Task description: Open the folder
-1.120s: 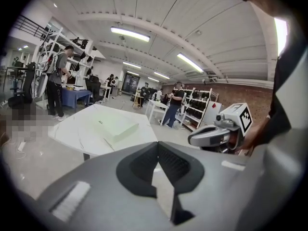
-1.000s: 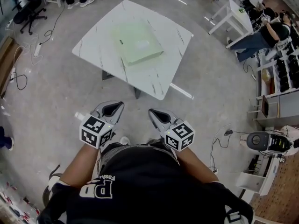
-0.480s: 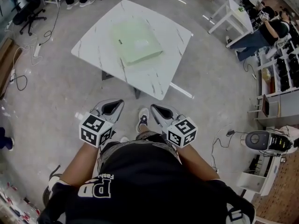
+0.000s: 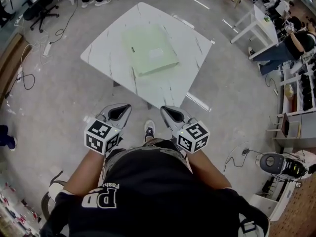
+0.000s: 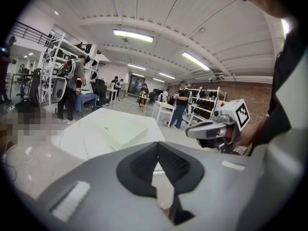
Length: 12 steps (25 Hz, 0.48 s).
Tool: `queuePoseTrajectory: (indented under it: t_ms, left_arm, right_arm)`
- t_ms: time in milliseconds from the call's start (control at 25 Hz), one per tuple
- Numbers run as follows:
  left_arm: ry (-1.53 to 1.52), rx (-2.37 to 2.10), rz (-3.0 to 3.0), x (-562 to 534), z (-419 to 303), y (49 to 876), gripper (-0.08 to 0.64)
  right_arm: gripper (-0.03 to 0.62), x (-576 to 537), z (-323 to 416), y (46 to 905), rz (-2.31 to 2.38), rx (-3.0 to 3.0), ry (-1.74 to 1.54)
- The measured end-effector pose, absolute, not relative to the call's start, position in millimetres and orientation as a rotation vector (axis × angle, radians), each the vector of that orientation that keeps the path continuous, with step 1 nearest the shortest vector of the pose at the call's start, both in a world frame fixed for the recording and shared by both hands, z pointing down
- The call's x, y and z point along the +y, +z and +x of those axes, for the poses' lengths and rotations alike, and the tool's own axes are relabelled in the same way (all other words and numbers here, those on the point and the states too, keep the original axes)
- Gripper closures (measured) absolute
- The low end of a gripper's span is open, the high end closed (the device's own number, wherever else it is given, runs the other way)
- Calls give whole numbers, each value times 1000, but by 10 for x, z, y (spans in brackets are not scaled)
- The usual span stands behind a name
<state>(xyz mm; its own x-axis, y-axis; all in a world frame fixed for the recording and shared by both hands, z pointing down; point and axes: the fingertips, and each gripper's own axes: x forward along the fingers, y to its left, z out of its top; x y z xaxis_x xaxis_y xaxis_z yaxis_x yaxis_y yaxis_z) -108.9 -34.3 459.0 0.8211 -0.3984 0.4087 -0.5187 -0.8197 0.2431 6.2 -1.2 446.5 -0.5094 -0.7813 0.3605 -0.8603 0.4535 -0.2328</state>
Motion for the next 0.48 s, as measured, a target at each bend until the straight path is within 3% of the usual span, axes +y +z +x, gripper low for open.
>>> queuePoseTrajectory:
  t_ms: [480]
  left_arm:
    - [489,-841,2610,-966,-581,4504,508]
  right_arm:
    - [592,-800,634,4363,1315,-2585,543]
